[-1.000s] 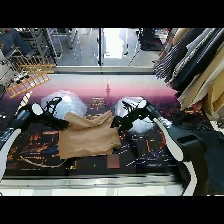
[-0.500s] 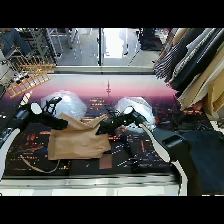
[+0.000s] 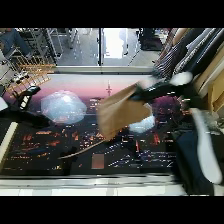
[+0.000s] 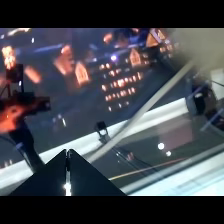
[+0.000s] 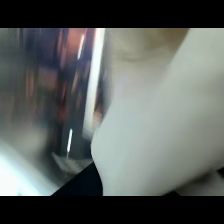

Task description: Fold the clothes and pants, and hang the long-sleeved shirts on hangers.

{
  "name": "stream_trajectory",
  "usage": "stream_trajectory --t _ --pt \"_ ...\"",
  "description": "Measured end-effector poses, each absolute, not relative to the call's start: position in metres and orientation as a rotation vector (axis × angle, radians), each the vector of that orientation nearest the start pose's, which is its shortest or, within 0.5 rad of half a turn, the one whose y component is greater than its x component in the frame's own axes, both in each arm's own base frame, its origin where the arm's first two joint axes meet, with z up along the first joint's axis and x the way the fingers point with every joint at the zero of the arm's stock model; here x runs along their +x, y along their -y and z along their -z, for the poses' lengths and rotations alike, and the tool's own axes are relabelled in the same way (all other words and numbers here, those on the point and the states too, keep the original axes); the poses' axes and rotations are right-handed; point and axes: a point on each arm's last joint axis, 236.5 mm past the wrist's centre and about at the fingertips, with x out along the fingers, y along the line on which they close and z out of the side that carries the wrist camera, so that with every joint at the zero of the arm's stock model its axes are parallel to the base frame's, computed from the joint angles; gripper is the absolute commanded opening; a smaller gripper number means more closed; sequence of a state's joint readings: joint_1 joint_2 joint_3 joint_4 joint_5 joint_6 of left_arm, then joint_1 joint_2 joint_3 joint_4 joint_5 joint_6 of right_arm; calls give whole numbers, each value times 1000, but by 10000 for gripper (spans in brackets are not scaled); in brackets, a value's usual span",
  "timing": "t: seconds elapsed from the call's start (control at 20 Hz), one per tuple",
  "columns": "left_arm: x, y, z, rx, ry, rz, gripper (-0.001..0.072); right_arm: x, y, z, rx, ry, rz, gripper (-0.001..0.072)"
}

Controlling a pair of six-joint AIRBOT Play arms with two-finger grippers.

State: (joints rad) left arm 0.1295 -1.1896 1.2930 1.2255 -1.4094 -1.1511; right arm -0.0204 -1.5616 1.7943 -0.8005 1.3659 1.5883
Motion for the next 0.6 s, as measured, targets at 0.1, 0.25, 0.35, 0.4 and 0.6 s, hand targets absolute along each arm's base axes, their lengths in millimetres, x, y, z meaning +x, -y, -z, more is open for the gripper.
stream_trajectory --t 0.1,0.25,0.35,0.4,0.6 --pt "352 28 -93 5 -1197 396 17 466 -67 -215 644 -933 -391 20" --pt "347 24 -98 2 -1196 393 17 429 60 -253 706 -795 -113 20" --pt "345 23 -99 3 -1197 393 17 387 127 -248 750 -804 76 20" --pt "345 23 -99 3 -1196 392 17 360 157 -235 781 -840 182 20" --pt "343 22 -100 2 -1199 392 17 247 217 -160 952 -1052 527 21"
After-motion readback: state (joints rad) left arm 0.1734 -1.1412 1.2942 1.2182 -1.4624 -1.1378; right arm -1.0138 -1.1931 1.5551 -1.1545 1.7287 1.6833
